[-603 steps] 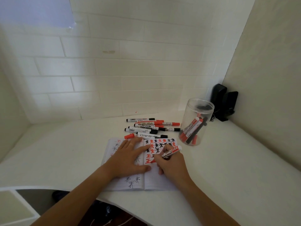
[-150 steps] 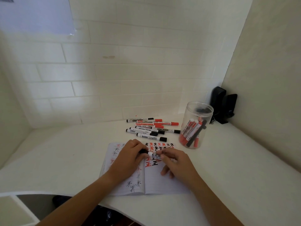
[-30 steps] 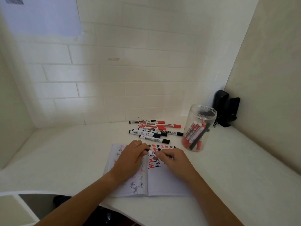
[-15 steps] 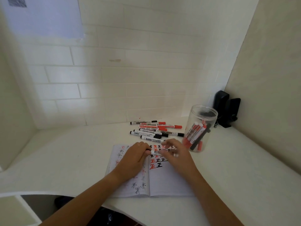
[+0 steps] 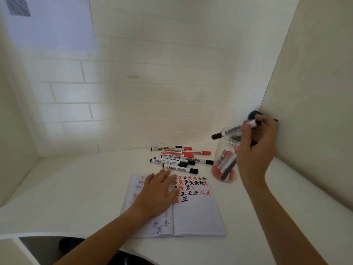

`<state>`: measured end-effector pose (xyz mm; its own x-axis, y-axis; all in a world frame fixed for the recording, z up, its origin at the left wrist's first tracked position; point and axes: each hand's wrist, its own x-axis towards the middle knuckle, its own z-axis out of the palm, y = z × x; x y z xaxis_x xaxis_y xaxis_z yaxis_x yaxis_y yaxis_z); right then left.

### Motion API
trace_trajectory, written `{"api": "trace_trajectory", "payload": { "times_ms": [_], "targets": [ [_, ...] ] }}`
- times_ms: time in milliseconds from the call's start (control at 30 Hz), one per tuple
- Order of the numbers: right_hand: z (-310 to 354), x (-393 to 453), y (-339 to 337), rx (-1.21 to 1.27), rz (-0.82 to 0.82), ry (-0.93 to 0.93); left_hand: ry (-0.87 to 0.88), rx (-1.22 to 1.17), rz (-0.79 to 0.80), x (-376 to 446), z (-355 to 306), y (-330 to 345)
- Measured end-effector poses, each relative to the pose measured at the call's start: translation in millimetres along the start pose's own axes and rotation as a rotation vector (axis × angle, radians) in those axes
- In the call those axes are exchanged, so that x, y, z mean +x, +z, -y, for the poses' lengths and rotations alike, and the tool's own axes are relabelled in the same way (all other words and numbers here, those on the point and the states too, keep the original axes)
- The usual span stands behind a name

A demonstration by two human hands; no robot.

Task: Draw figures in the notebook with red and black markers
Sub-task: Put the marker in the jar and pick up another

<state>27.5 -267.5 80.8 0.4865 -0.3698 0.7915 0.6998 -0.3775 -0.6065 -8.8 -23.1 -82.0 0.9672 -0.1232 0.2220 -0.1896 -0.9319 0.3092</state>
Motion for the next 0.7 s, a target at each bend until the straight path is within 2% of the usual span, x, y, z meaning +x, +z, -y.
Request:
{"api": "trace_trajectory", "payload": {
  "times_ms": [100, 233, 300, 367, 433, 500, 533, 600, 700],
  "targets": [
    [-7, 31, 1, -0.089, -0.007, -0.045, 0.006, 0.026, 0.02, 1, 1, 0],
    [-36, 49, 12, -0.338, 0.226, 0.028, 0.006, 0.046, 0.02, 1, 1, 0],
    [-44, 50, 16, -0.395, 0.275, 0.04, 0.007, 0.043, 0.019, 1, 1, 0],
    [-46, 52, 16, -0.377, 0.232, 0.01, 0.004, 0.044, 0.018, 1, 1, -1],
    [-43, 55, 15, -0.382, 0.113, -0.064, 0.003, 0.043, 0.011, 1, 1, -1],
    [-41, 55, 14, -0.441, 0.005, -0.149, 0.006, 0.041, 0.008, 1, 1, -1],
    [-39, 55, 14, -0.484, 0.001, -0.181, 0.006, 0.042, 0.009, 1, 1, -1],
    [-41, 53, 16, -0.569, 0.122, -0.176, 0.008, 0.048, 0.011, 1, 0, -1],
    [-52, 49, 26, -0.705, 0.477, -0.026, 0.008, 0.049, 0.012, 1, 0, -2]
  ]
}}
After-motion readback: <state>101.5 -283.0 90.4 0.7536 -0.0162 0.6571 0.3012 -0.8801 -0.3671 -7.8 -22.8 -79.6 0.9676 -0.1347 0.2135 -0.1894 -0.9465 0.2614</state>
